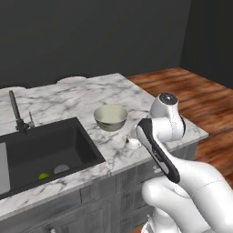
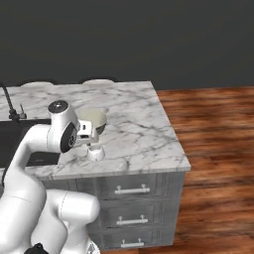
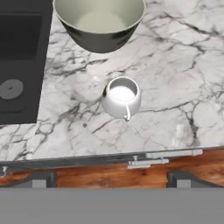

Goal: Clear the mugs and bowl far away from the sink.

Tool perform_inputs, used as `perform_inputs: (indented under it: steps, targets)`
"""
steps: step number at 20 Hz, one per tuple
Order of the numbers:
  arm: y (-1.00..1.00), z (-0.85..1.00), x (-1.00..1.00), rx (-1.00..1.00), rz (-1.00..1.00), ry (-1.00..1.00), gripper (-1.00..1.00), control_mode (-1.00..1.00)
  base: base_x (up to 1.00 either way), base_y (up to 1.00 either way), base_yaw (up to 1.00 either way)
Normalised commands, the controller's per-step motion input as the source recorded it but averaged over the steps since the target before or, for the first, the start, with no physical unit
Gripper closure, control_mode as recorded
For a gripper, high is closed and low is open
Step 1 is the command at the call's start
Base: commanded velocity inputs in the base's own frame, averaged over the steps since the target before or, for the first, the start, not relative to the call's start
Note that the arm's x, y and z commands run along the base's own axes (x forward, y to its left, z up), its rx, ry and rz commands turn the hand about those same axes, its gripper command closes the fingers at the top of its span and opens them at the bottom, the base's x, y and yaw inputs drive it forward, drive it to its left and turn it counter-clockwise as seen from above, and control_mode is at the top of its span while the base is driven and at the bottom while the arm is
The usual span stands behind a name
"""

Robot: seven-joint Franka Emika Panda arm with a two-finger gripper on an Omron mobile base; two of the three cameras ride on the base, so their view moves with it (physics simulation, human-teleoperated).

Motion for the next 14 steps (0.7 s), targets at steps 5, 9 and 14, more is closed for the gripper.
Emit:
perform_inputs:
  steps: [5,9,14]
  targets:
    - [-0.16,-0.55,0.02,0.0,-0.07,0.12,-1.0,-1.0,0.0,0.0,0.0]
    - [-0.32,-0.49,0.03,0.01,0.0,0.02,-1.0,-1.0,0.0,0.0,0.0]
    - [-0.1,-0.48,0.25,0.0,0.0,0.0,-1.0,-1.0,0.0,0.0,0.0]
